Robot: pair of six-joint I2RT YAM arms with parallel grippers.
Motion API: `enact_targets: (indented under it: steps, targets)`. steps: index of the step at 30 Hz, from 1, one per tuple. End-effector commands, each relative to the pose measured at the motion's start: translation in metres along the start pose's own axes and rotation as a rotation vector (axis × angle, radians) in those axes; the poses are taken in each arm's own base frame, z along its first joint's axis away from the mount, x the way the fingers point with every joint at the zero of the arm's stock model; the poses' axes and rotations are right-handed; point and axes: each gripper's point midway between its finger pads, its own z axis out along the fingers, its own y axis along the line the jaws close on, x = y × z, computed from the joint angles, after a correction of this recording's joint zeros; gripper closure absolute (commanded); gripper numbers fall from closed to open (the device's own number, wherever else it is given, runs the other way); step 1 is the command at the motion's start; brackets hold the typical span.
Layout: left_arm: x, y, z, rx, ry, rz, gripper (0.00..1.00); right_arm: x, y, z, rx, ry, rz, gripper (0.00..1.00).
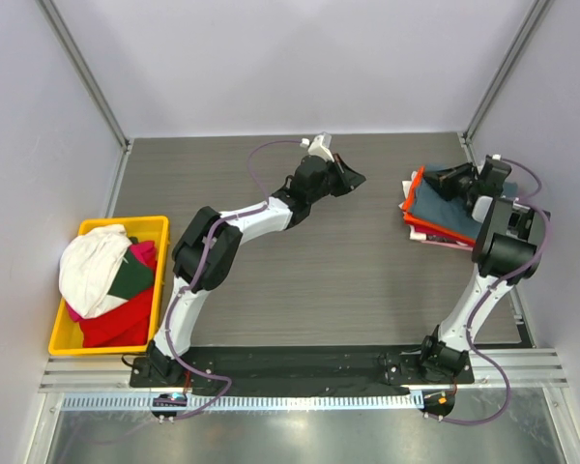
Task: Fold and stack the t-shirts
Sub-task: Neatly place the folded tshirt to the corner
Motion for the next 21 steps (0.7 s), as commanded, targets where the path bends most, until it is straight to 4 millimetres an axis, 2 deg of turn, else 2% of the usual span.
enact_targets:
  steps: [1, 2, 4, 5, 6, 8, 12, 17, 20, 21]
  targets:
    - [-0.028, -0.033, -0.006, 0.073, -0.050, 0.032, 1.00, -0.007, 0.069, -0.042, -0.098, -0.053, -0.131, 0.99]
    - [-0.028, -0.032, -0.007, 0.071, -0.051, 0.033, 1.00, -0.003, 0.073, -0.049, -0.102, -0.053, -0.141, 0.99]
    - [-0.028, -0.033, -0.009, 0.071, -0.049, 0.033, 1.00, 0.010, 0.067, -0.061, -0.071, -0.042, -0.131, 0.99]
    - [-0.029, -0.034, -0.010, 0.073, -0.050, 0.035, 1.00, 0.014, 0.077, -0.071, -0.085, -0.050, -0.145, 0.99]
    - [-0.030, -0.035, -0.012, 0.074, -0.051, 0.035, 1.00, 0.025, 0.069, -0.077, -0.072, -0.035, -0.131, 0.99]
    - [-0.030, -0.036, -0.014, 0.076, -0.053, 0.034, 1.00, 0.038, 0.066, -0.089, -0.066, -0.027, -0.128, 0.99]
    - [-0.025, -0.032, -0.022, 0.066, -0.046, 0.020, 1.00, 0.058, 0.056, -0.099, -0.045, 0.007, -0.124, 0.99]
    - [-0.028, -0.033, -0.036, 0.065, -0.067, 0.022, 1.00, 0.070, 0.036, -0.101, -0.024, 0.033, -0.124, 0.99]
    - [-0.025, -0.024, -0.045, 0.040, -0.067, 0.027, 1.00, 0.072, 0.018, -0.089, -0.053, 0.041, -0.090, 0.99]
    - [-0.026, -0.024, -0.046, 0.041, -0.070, 0.029, 1.00, 0.067, 0.017, -0.086, -0.078, 0.023, -0.088, 0.99]
